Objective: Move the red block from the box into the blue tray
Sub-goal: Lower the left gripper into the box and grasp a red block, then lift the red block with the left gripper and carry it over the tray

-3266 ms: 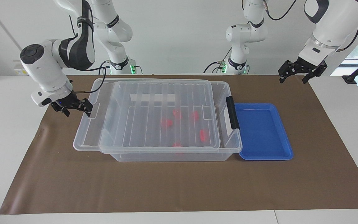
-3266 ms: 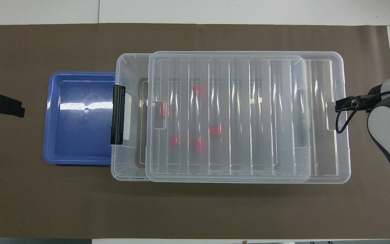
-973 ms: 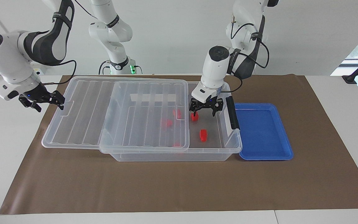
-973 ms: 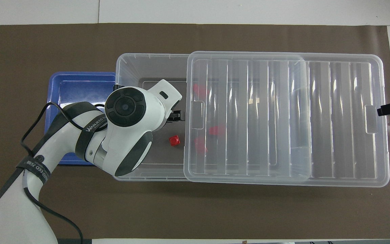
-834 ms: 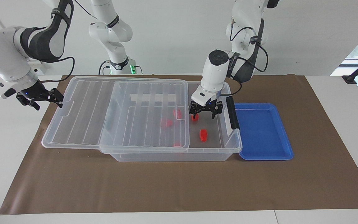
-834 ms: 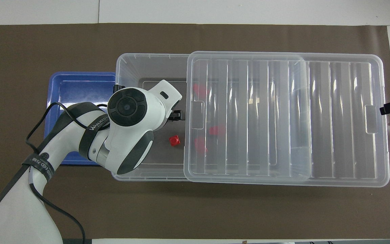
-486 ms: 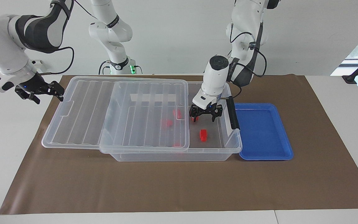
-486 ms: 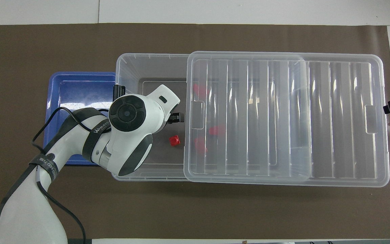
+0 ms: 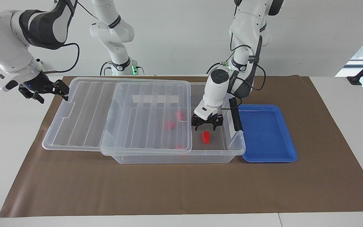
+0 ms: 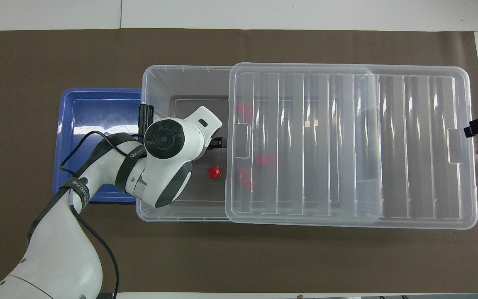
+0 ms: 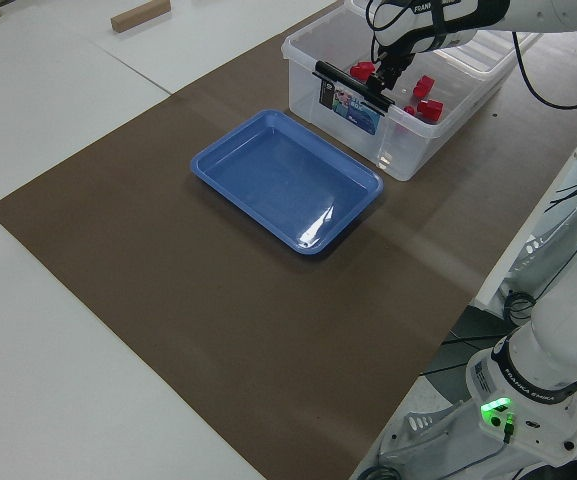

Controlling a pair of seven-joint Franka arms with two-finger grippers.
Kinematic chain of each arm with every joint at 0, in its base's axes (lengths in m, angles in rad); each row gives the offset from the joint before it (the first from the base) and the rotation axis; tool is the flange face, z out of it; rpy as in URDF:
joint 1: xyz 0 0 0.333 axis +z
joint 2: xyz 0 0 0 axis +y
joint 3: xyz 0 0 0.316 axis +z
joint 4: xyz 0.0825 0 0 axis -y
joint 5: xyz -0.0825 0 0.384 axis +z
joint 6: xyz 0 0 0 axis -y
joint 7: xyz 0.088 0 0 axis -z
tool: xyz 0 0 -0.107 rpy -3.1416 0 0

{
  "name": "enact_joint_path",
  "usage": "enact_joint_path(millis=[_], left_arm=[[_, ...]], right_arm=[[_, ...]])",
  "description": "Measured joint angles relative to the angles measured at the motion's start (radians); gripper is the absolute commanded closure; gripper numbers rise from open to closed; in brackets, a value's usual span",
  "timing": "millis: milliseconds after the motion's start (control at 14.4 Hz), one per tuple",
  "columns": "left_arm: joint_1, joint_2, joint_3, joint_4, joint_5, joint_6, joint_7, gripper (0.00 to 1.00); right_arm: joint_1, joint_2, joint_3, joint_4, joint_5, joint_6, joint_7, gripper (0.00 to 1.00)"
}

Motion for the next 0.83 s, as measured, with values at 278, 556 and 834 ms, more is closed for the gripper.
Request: enact_joint_path(millis=[278,556,834], left_arm=[[0.030,0.006,0.002,0.000,0.000,0.035,0.045,0.00],[0.026,0.008,-0.003,-0.004,0.000,0.051,0.046,0.00],[0.026,0.022,-0.004,-0.013,0.000,0.107,0.047,0.68]], right_arm=[[0.000,0.000,0.005,0.002,0.000,-0.029,0.020,0.00],[0.000,0.000,0.007,0.003,0.000,-0.049,0.041,0.00],[0.000,0.000,0.007,0.005,0.000,-0.049,0.041,0.00]])
